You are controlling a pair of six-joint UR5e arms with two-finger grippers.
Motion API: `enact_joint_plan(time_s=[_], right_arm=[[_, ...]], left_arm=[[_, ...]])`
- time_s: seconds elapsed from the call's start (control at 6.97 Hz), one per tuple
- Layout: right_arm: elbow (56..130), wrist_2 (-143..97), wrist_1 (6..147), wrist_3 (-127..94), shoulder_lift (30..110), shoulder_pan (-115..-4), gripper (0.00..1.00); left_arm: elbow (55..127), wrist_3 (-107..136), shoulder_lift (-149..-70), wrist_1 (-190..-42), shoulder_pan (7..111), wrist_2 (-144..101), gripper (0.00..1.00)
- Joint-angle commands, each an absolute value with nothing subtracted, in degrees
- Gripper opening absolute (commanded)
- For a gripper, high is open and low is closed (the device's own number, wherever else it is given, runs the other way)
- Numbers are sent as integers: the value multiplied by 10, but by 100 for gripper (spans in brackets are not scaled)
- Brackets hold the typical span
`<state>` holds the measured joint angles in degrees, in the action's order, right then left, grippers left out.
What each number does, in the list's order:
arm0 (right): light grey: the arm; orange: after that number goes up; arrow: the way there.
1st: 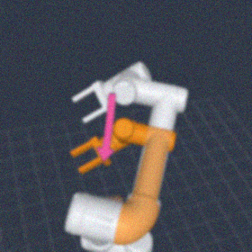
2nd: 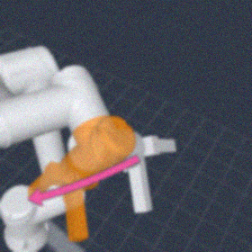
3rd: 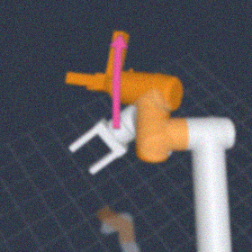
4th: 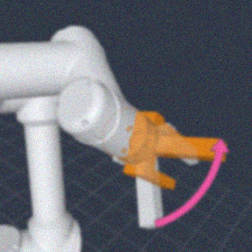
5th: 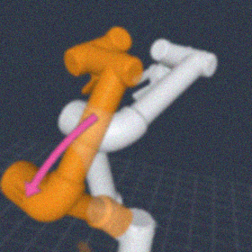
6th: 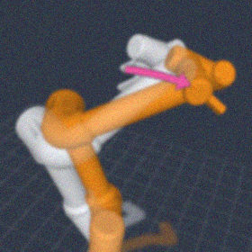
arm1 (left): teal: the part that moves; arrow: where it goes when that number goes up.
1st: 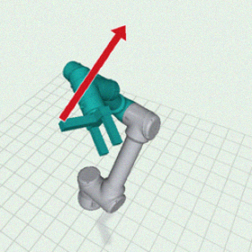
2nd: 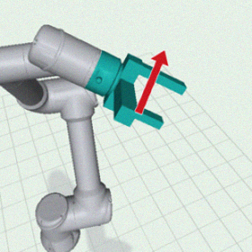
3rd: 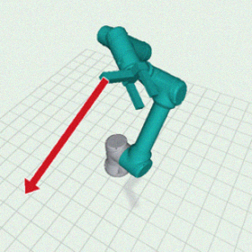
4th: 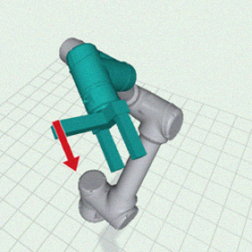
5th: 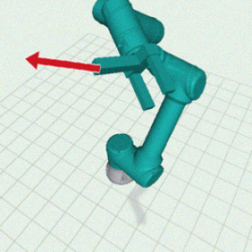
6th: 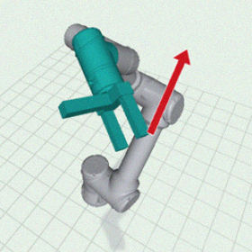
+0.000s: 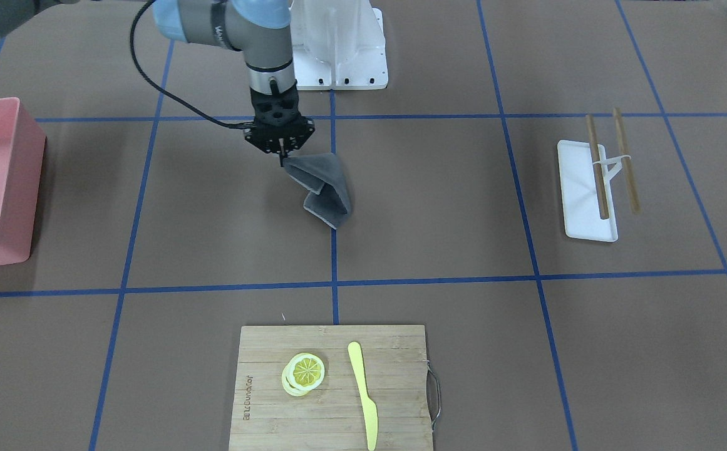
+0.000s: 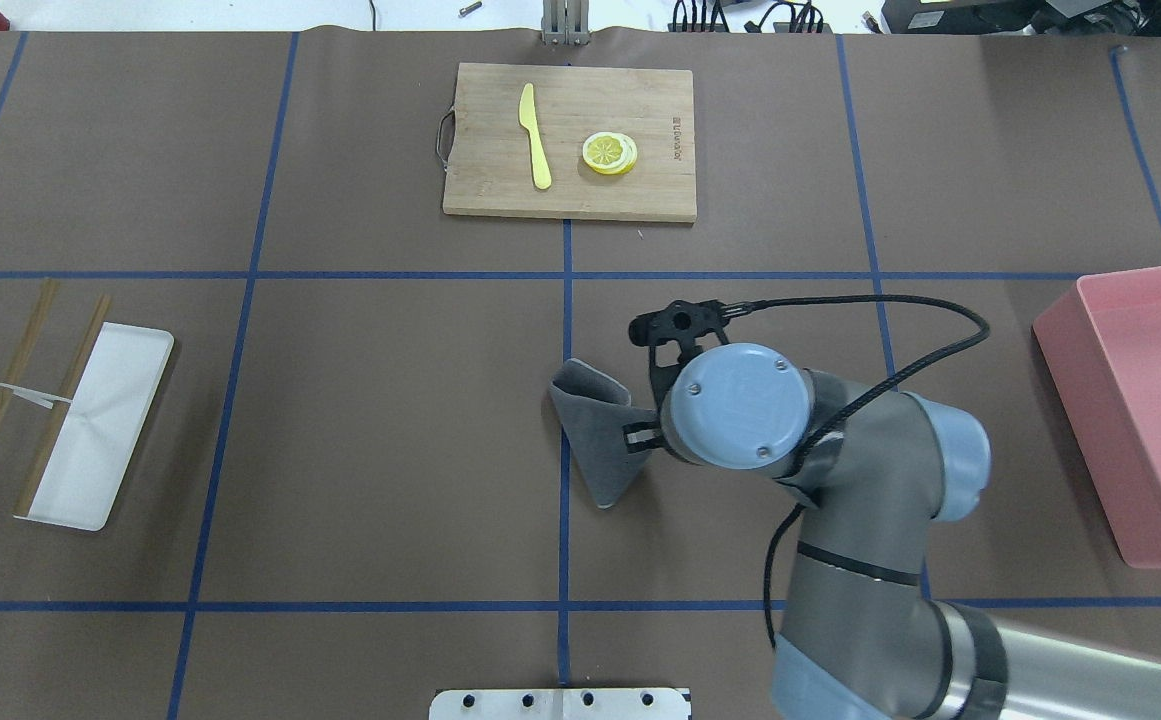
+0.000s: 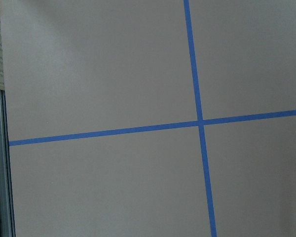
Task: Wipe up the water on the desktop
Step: 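Drag the cloth across the table surface with the right gripper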
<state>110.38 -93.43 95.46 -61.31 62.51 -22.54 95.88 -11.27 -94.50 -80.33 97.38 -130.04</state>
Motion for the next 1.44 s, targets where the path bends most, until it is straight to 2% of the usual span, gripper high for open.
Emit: enact_joint_plan(time_s=[0.0, 0.29, 0.43, 0.72, 0.86, 1.0, 1.15, 1.29], right_arm=[[1189, -954, 972, -505, 771, -273, 0], [1233, -969, 965, -378, 897, -351, 0], [1238, -981, 958, -320, 942, -389, 0], [1189, -990, 830, -304, 984, -409, 0], [1174, -1004, 798, -316, 972, -405, 0], [1165, -1019, 808, -377, 916, -395, 0], [1151, -1016, 846, -464, 832, -334, 0], [1124, -1007, 923, -547, 710, -285, 0]], left_arm=[[958, -113, -945, -804, 974, -1300, 99], [966, -68, -934, -805, 974, -1303, 99], [994, -7, -911, -808, 973, -1304, 99], [1000, 30, -873, -872, 973, -1328, 99], [1000, 34, -872, -876, 972, -1328, 99], [1001, 34, -873, -876, 972, -1328, 99], [1000, 34, -873, -875, 972, -1328, 99], [1000, 34, -874, -875, 971, -1328, 99]])
